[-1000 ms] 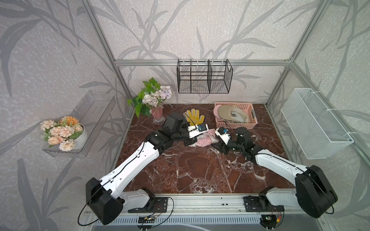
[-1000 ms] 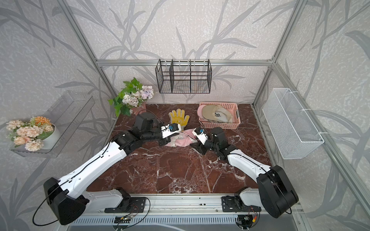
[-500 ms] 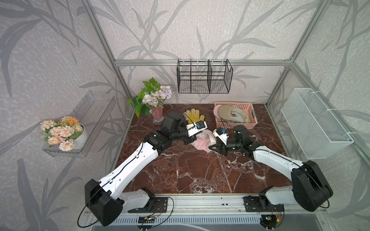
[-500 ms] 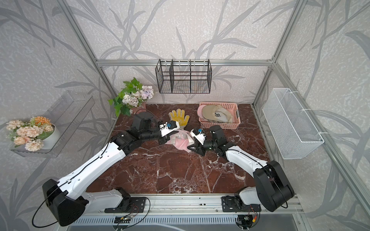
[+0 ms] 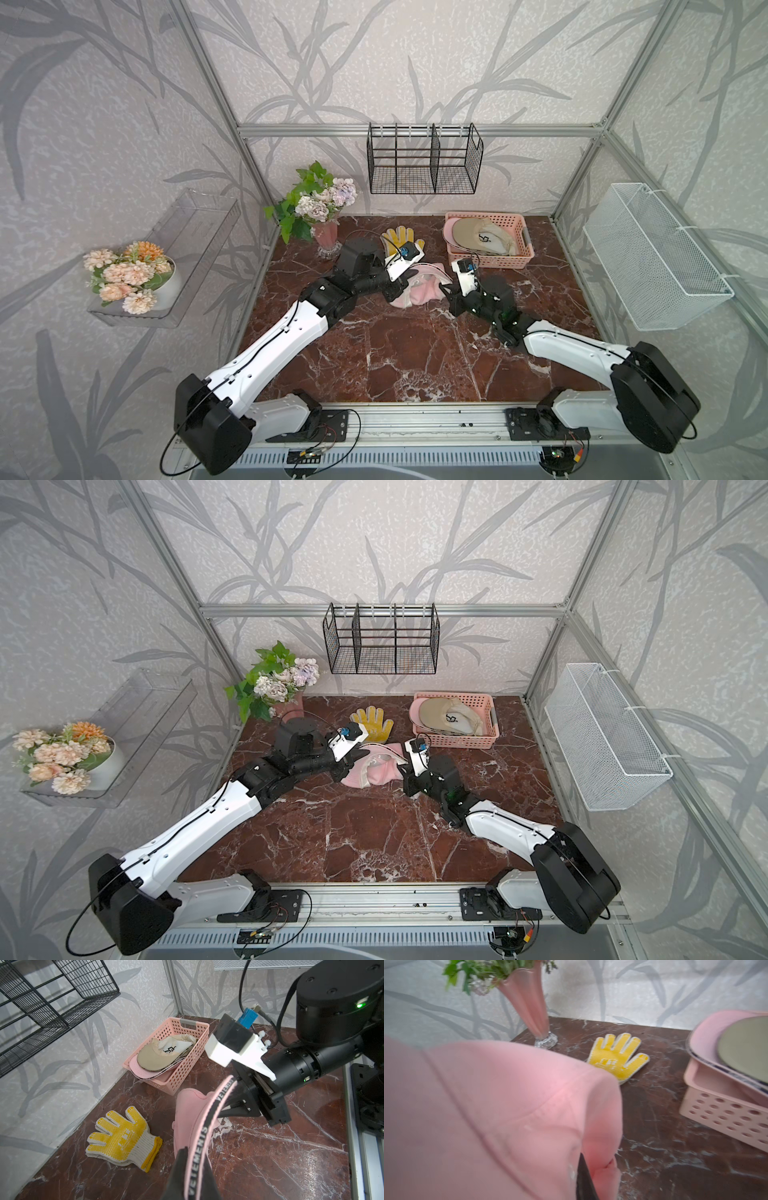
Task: Turn the baseball cap inside out
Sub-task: Turn over the baseball cap.
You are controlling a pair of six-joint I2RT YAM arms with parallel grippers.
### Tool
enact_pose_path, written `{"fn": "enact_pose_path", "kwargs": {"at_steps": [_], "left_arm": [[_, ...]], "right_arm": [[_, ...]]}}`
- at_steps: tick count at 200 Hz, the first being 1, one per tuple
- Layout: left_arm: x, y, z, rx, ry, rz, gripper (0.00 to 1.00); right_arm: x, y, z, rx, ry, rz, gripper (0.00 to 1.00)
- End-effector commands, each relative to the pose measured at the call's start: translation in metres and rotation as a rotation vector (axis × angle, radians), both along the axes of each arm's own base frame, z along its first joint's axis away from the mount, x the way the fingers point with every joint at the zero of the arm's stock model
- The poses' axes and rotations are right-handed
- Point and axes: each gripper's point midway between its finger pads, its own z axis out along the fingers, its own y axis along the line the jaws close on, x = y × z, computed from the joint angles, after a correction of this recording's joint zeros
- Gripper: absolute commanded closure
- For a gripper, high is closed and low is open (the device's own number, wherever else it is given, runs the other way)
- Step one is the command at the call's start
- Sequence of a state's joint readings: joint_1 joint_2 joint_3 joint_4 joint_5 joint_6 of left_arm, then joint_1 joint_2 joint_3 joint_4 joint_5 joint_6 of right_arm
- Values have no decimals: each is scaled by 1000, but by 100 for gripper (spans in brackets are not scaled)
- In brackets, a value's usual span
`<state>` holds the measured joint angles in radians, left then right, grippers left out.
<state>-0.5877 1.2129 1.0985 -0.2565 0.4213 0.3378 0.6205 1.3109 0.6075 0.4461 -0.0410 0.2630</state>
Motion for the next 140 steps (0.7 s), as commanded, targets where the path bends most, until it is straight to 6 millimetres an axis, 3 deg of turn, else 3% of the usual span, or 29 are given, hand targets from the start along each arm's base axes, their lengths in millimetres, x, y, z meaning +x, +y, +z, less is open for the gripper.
{"fn": "enact_pose_path", "kwargs": {"at_steps": [1,12,48,85,140], "left_arm": [[0,-6,54,-157,-35,4,100],[-3,-7,59,-166,-20,-4,100],[-9,-8,74,-200,6,-22,100],[-21,-13,87,-225,36,-82,100],[-24,-10,107,-281,28,-70,100]], "right_arm": [[27,-46,-14,-91,60,-316,93],[31,-50,-17,-113,73,-348,91],[41,-62,-32,-125,158,-407,75],[48,-65,-40,-75,219,-381,74],[43,-71,-53,-101,308,-358,84]]}}
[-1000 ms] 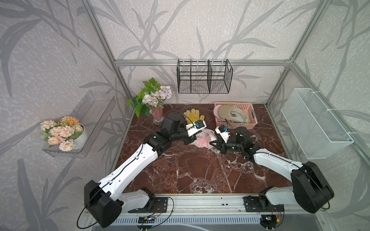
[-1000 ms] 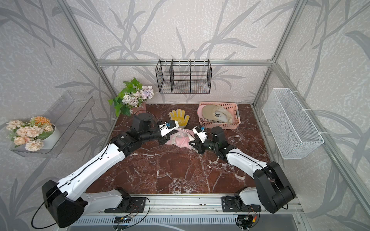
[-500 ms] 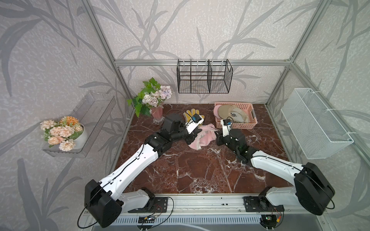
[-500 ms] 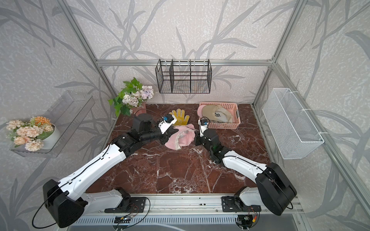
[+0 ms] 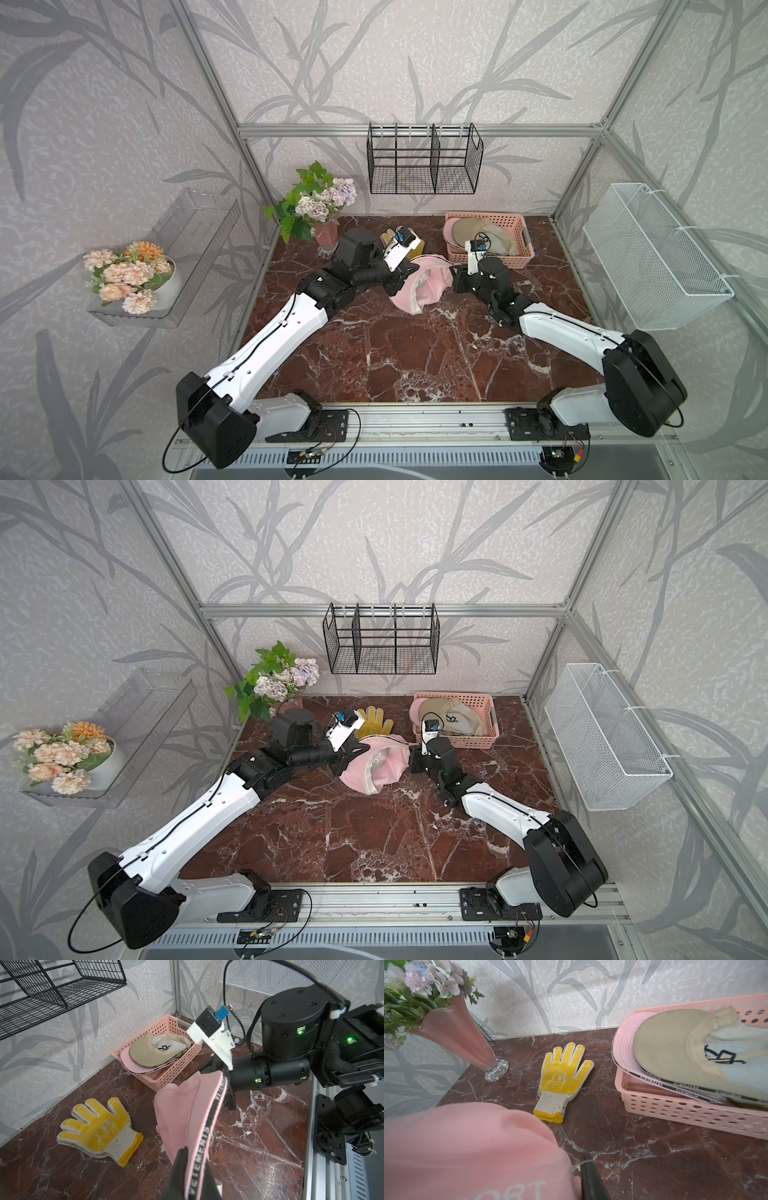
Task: Turn the baseball cap inside out
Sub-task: Turn over the baseball cap.
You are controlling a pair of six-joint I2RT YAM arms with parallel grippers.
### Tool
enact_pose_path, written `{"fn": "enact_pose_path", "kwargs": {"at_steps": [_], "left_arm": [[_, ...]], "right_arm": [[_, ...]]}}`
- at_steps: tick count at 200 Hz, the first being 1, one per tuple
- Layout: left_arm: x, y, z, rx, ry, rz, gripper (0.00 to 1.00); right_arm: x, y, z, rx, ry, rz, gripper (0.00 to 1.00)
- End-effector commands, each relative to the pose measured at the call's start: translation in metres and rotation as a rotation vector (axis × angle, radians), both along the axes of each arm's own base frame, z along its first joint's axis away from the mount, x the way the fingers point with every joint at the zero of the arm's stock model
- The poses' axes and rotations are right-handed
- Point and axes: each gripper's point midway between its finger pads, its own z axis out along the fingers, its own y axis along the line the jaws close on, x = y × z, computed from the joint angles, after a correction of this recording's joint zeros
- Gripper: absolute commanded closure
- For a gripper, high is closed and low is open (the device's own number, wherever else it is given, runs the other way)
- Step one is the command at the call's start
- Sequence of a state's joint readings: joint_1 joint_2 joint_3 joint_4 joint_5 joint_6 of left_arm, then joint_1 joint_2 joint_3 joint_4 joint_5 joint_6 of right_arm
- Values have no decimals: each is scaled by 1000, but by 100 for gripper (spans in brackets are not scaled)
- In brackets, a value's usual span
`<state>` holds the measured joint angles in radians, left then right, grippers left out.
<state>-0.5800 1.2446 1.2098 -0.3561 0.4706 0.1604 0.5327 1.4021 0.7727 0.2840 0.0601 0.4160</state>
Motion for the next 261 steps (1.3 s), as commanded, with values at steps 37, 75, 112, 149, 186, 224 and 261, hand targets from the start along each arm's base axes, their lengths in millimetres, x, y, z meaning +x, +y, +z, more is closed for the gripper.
{"fn": "enact_pose_path", "kwargs": {"at_steps": [37,75,112,149,186,224,261], "left_arm": [[-12,-3,93,-210,-134,-33,100],[3,-7,69,-136,-98,-4,100],[17,-4,44,-60,-50,27,100],[25,2,36,12,-11,16,100],[18,-1,35,54,17,-66,100],[6,-4,34,79,24,-143,100],[3,-6,36,69,20,-163,100]], "right_arm": [[-16,-36,-67,-138,269,-64,74],[-37,6,-24,-15,109,250,59],[-51,5,13,94,37,415,49],[-64,-8,46,171,-2,569,43],[-73,-6,70,117,-77,694,36],[-69,1,82,82,-117,770,35],[-71,8,88,98,-116,849,34]]}}
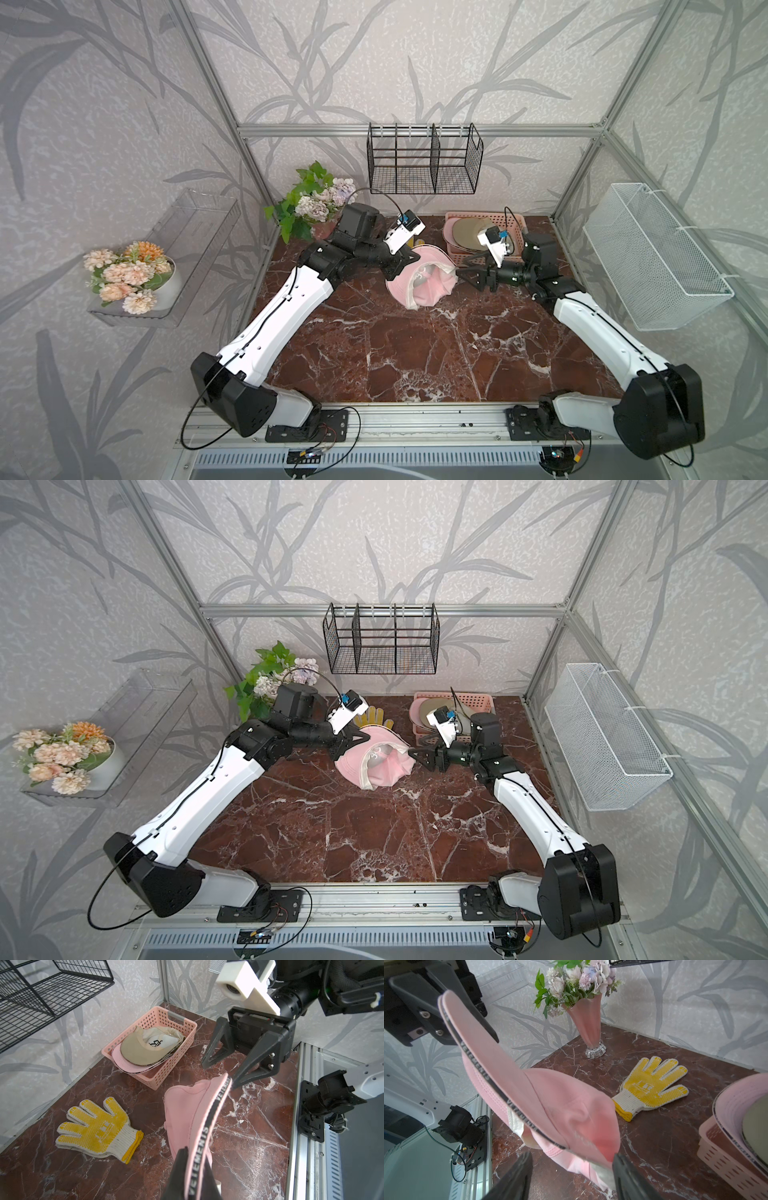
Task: Turn the baseball cap inside out
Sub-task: Turn over the baseball cap.
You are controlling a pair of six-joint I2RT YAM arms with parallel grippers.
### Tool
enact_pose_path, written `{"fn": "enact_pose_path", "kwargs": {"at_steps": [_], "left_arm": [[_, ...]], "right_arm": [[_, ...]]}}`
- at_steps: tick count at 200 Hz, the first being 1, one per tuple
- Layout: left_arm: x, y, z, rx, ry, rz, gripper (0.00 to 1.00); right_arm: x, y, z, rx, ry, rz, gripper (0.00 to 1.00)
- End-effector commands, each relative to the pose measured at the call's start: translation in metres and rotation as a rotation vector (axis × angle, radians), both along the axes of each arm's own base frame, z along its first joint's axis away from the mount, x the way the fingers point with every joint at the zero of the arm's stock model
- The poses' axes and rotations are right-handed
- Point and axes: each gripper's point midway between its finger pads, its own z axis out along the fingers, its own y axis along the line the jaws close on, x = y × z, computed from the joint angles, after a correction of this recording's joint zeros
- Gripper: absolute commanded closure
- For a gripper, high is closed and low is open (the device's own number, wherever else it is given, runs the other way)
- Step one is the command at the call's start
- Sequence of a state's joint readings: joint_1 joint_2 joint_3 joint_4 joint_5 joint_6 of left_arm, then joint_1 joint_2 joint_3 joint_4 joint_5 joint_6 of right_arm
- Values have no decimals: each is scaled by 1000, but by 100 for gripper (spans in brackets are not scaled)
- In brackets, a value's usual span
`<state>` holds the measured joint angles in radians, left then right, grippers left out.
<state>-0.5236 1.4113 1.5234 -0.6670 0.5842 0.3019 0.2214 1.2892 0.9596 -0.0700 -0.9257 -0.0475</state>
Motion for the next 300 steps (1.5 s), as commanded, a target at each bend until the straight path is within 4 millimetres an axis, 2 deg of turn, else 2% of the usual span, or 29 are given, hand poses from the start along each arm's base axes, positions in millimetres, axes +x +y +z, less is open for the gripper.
{"fn": "enact_pose_path", "kwargs": {"at_steps": [1,31,66,103,163,197,226,255,274,300], "left_arm": [[-7,-5,17,-29,-36,-58,100],[-6,-7,25,-51,-49,-54,100],[5,-3,39,-87,-81,-1,100],[20,7,48,-106,-105,76,100],[21,10,54,-138,-108,87,100],[22,14,64,-177,-120,92,100],[18,9,60,-197,-99,54,100],[21,11,54,-190,-89,75,100],[25,14,54,-186,-91,108,100],[26,14,53,-193,-82,113,100]], "right_arm": [[-9,7,2,2,12,103,34],[-23,21,-11,-29,75,207,34],[-34,31,-28,-42,156,274,35],[-48,34,-34,-27,211,319,35],[-68,51,-42,-24,292,424,37],[-69,56,-49,-20,323,443,39],[-55,59,-51,-32,273,369,51],[-33,58,-44,11,170,210,85],[-19,52,-37,39,113,89,100],[20,29,-34,73,123,-234,100]]}}
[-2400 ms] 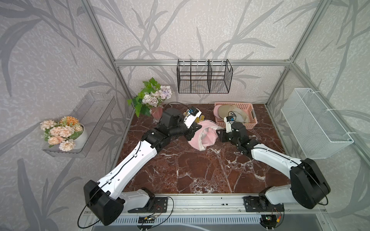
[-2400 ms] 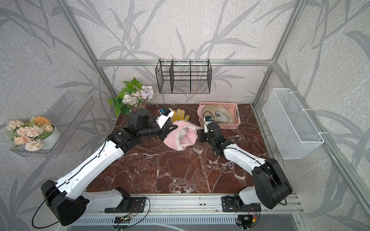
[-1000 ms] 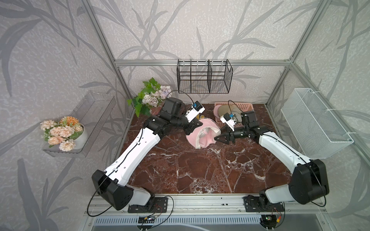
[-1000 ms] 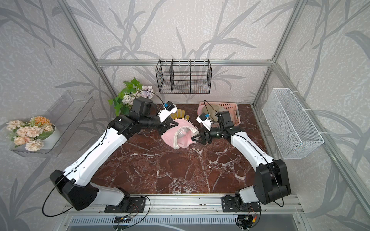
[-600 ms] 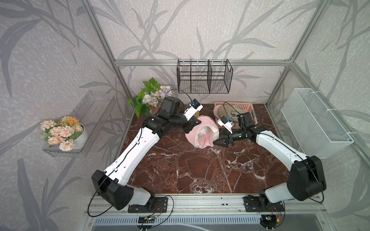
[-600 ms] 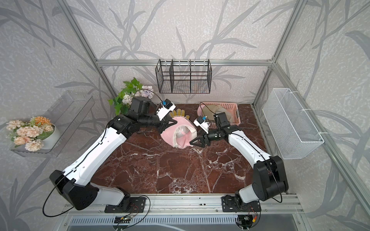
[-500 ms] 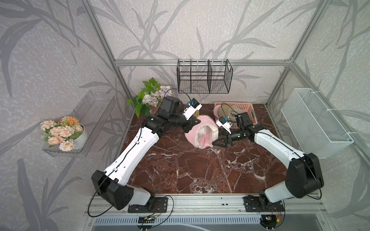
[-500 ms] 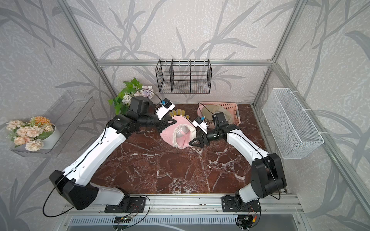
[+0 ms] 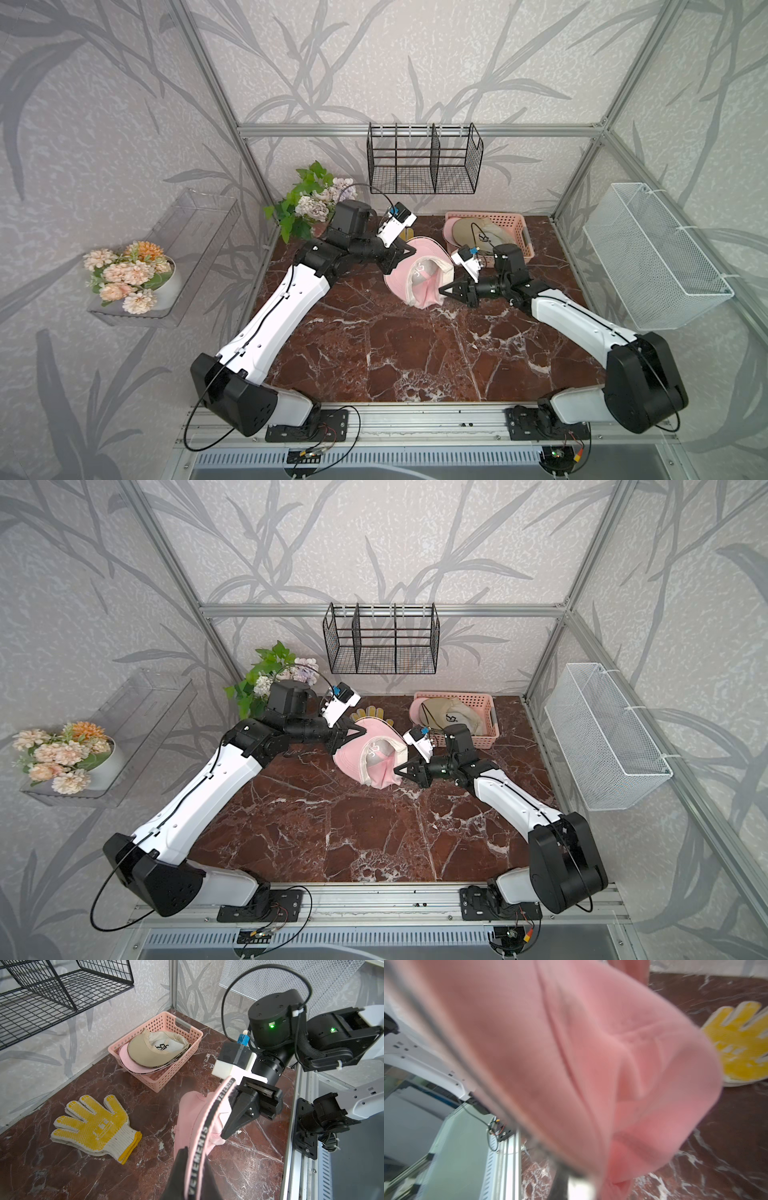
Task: Turn the baseball cap inside out
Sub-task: Turn over the baseball cap.
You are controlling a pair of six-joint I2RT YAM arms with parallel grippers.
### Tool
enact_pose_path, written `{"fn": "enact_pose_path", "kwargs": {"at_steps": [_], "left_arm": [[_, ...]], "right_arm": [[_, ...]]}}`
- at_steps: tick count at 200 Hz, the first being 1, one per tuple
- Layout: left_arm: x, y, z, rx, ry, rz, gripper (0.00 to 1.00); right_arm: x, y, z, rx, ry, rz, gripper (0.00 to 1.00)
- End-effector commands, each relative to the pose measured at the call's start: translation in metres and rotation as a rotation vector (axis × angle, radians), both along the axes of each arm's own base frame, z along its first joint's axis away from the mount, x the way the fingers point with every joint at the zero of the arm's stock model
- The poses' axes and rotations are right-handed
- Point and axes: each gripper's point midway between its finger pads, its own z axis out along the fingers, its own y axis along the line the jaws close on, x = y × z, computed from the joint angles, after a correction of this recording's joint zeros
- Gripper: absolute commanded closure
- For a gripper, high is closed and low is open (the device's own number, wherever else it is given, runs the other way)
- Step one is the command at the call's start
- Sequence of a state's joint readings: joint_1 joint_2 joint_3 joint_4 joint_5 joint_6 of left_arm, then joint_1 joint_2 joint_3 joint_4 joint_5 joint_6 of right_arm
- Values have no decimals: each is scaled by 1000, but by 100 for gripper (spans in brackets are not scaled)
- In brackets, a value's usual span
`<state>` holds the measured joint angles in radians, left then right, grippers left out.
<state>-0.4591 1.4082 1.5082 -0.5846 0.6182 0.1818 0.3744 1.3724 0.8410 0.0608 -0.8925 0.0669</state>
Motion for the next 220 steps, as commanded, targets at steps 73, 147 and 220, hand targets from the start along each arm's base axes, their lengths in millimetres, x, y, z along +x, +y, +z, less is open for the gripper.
{"fn": "enact_pose_path", "kwargs": {"at_steps": [73,147,220], "left_arm": [[-2,-4,46,-128,-98,-12,100],[-13,-8,72,-238,-94,-41,100],[12,-2,54,-252,-41,98,100]], "right_arm": [[88,-113,-37,-285,139,-1056,96],[84,-125,-82,-490,247,-1083,75],[78,-125,-82,-545,248,-1038,56]]}}
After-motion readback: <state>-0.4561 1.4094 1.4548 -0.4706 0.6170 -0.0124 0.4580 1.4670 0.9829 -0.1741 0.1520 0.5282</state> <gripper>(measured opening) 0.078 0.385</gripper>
